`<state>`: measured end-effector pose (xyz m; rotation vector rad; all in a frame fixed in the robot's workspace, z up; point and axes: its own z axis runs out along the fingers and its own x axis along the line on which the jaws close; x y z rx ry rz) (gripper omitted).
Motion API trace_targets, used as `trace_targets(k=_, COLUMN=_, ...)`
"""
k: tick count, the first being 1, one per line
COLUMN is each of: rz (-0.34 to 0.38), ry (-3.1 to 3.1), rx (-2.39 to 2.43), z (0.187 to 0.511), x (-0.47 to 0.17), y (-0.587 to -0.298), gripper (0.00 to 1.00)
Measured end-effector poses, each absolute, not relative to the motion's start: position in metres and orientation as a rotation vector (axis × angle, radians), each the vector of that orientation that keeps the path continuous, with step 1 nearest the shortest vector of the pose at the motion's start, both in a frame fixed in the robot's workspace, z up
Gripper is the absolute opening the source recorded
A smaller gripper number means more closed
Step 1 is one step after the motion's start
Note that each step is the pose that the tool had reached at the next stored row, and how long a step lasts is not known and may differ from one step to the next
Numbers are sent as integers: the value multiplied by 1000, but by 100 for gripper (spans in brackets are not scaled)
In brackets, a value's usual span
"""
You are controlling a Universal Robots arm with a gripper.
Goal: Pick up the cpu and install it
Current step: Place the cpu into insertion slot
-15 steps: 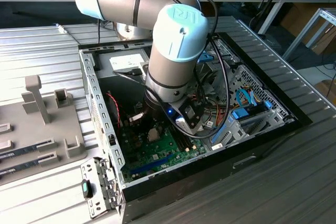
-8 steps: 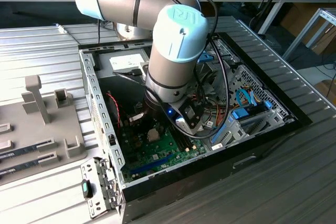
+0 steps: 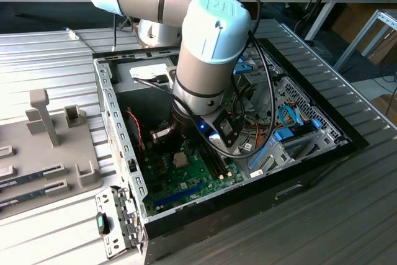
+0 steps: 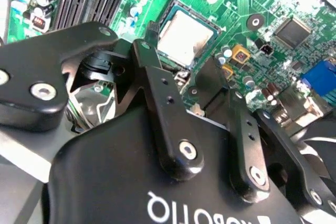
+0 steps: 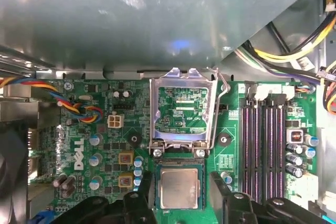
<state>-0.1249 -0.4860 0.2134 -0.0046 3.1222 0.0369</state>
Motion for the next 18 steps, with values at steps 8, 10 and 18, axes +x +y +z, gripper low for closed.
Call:
trace_targets(k=8, rz=38, ry=3136, rx=-4, z=213, x=-103, y=-485, gripper=11)
trace_targets(k=10, rz=39, ry=3140, rx=-4, z=213, x=-96, y=-485, gripper=11)
trace_targets(k=18, rz=48, ry=3144, rx=-4, z=218, x=-84, y=-482, gripper=11)
